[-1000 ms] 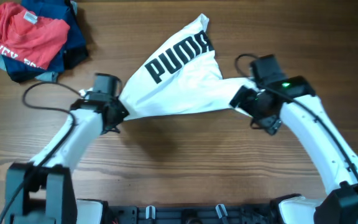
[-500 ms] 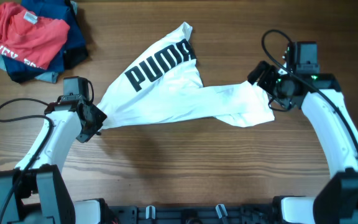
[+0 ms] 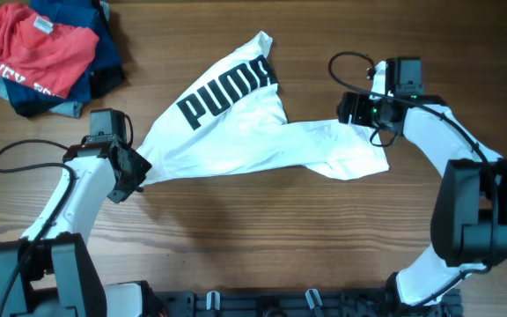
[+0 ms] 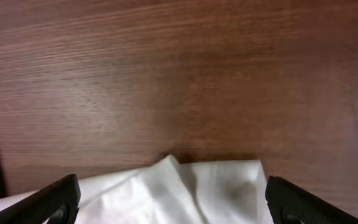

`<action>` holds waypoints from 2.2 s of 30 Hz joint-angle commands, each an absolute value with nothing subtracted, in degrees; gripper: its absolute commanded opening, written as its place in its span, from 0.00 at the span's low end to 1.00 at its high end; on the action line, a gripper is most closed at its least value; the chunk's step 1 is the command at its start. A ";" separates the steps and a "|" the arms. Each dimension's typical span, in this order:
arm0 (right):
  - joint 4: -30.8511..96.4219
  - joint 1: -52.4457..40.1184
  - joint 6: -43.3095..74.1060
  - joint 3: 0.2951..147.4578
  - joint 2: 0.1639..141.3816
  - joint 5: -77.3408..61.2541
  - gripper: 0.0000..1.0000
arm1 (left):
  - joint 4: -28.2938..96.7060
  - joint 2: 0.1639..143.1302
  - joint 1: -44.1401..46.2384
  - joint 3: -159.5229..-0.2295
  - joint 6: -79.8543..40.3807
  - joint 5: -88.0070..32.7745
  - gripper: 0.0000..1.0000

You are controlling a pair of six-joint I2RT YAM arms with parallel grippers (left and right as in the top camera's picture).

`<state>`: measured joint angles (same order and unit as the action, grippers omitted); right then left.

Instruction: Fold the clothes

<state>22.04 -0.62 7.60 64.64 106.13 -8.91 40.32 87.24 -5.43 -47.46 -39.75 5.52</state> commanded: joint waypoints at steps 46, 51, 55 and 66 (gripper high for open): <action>30.24 -8.82 12.23 71.46 112.66 5.78 0.36 | 40.34 86.70 -5.80 -47.27 -39.24 5.89 0.15; 30.22 -8.82 13.74 71.46 112.66 5.78 0.15 | 40.34 86.70 -5.80 -47.27 -39.24 5.89 0.15; 29.47 -8.82 15.53 71.48 112.60 6.39 0.04 | 40.12 86.67 -5.80 -47.27 -39.18 5.89 0.09; 41.74 -8.78 28.77 74.28 96.88 9.21 0.04 | 45.28 73.21 -5.52 -47.33 -33.61 2.39 0.04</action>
<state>39.51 -8.95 23.14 71.79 104.60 8.01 43.46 80.40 -5.41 -47.46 -35.59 3.95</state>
